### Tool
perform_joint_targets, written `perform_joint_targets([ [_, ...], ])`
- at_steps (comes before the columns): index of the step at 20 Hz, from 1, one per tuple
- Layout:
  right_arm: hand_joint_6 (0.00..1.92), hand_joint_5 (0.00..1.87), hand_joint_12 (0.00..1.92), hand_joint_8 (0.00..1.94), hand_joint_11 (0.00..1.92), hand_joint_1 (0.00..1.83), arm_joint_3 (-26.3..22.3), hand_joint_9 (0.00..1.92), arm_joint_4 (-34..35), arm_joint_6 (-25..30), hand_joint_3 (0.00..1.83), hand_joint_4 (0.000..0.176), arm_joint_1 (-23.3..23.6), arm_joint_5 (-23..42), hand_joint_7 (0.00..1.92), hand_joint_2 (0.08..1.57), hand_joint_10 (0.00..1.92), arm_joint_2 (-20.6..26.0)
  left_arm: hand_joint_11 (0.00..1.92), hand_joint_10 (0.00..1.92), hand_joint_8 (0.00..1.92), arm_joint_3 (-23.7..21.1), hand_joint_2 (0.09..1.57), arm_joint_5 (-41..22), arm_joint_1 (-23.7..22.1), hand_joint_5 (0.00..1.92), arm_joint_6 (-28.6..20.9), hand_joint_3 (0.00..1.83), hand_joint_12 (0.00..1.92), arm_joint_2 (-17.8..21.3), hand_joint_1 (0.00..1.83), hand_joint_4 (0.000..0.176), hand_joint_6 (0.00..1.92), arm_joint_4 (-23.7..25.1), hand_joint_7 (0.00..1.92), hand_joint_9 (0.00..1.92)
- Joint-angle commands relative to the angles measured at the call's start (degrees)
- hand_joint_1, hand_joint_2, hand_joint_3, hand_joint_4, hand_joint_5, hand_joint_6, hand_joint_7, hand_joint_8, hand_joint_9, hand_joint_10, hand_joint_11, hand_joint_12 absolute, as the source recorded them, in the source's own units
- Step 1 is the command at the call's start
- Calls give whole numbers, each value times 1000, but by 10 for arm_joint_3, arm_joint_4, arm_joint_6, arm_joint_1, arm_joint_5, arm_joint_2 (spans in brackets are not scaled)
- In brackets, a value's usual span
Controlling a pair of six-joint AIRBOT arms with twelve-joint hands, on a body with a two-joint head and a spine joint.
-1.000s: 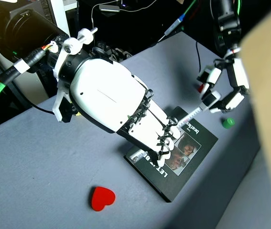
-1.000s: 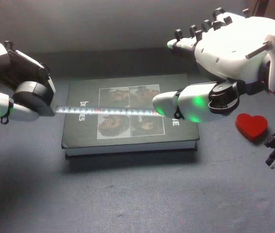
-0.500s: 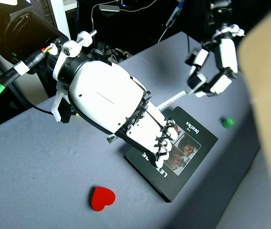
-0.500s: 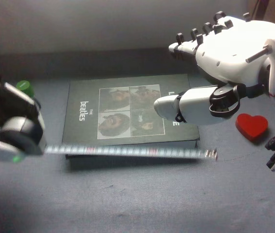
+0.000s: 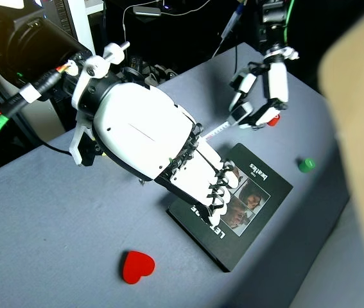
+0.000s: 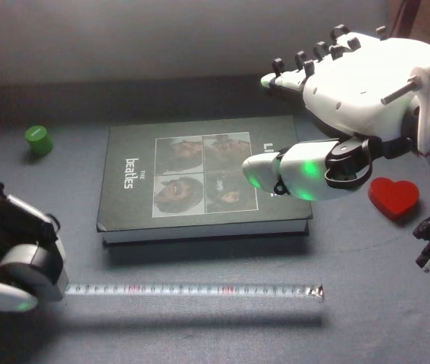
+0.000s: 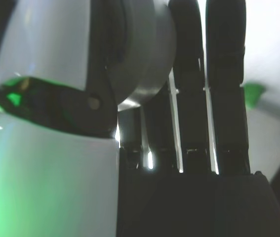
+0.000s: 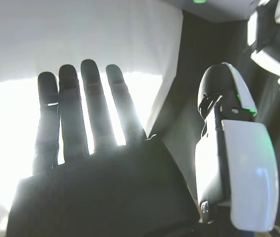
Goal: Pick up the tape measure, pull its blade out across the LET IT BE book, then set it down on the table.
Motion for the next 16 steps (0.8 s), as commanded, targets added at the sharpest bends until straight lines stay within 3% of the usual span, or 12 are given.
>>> perform_joint_targets([
  [1,2,195,773,1,0,39,0,263,-43,0,1,0,6,-7,271,1137,3,2,1084,889,346,4,1034,-71,-3,1002,-4,0,746,-2,1398,0,838,-22,1283,1142],
  [6,0,164,674,2,0,48,0,234,-43,1,0,0,5,-6,246,1130,6,1,1049,919,415,17,1037,-68,-5,1010,13,2,746,-16,1397,0,812,-27,1255,1124],
  [10,1,161,720,1,0,49,0,242,-43,1,0,0,5,-6,246,1128,4,1,867,1207,892,29,1120,-60,-10,862,16,2,855,-26,1371,0,1090,-32,990,926],
  [11,1,161,721,1,0,50,0,242,-43,1,0,0,6,-6,246,1127,4,1,790,651,1012,32,1146,-59,-11,858,19,2,886,-29,1231,0,1156,-34,955,877],
  [12,1,163,732,1,0,46,0,244,-43,1,0,0,6,-6,247,1132,4,1,675,334,1105,33,1169,-59,-11,864,19,0,932,-29,1192,24,1190,-35,884,882],
  [13,2,165,752,1,0,45,0,246,-43,1,0,0,6,-6,247,1132,3,1,554,194,482,34,1188,-59,-11,830,19,0,974,-29,1121,0,1209,-35,820,841],
  [14,1,165,757,0,0,45,0,248,-43,1,0,0,6,-6,246,1133,4,1,470,120,215,34,1154,-59,-11,755,19,0,1004,-29,1057,0,513,-35,824,803],
  [15,2,168,780,1,0,44,0,257,-43,1,0,0,6,-6,247,1133,5,1,440,75,85,35,1137,-59,-11,818,19,0,1008,-29,1012,0,197,-35,847,797],
  [16,2,170,787,2,0,44,0,262,-43,1,0,0,6,-6,251,1133,6,1,420,41,26,35,1122,-59,-11,856,19,0,984,-29,946,0,72,-36,831,784],
])
